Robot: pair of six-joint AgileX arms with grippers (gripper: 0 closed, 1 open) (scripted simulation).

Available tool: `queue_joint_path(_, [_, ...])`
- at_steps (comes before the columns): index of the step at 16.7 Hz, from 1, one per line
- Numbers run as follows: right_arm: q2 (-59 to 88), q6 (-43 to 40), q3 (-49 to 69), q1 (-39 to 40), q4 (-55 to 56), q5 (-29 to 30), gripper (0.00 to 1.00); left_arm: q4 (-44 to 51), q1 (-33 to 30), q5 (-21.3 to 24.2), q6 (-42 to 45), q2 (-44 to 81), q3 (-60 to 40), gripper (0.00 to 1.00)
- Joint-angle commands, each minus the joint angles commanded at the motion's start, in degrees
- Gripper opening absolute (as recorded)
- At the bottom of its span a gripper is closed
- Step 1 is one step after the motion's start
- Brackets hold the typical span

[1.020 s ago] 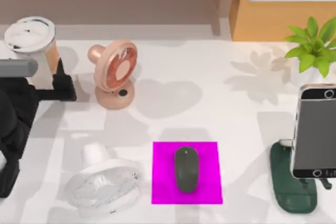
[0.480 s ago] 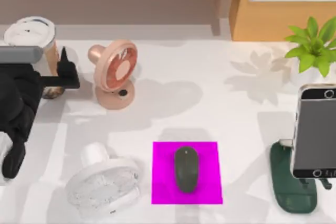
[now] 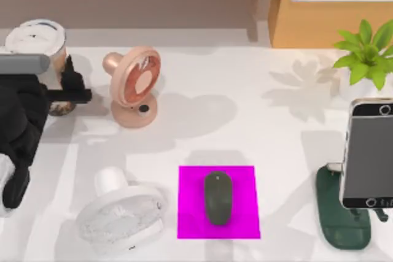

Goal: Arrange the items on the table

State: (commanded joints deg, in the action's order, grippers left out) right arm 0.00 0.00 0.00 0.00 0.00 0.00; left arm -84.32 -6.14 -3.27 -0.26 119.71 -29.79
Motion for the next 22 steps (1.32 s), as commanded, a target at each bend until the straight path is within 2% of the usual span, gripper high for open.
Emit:
queue_joint_path(8, [0.0,0.0,0.0,0.0,0.0,0.0,1.00,0.0,0.0,0.0,0.0,0.0,0.0,0.02])
queue_joint_path(22, [0.0,0.0,0.0,0.0,0.0,0.0,1.00,2.0,-0.1,0.0,0.1,-2.2,0.2,0.00])
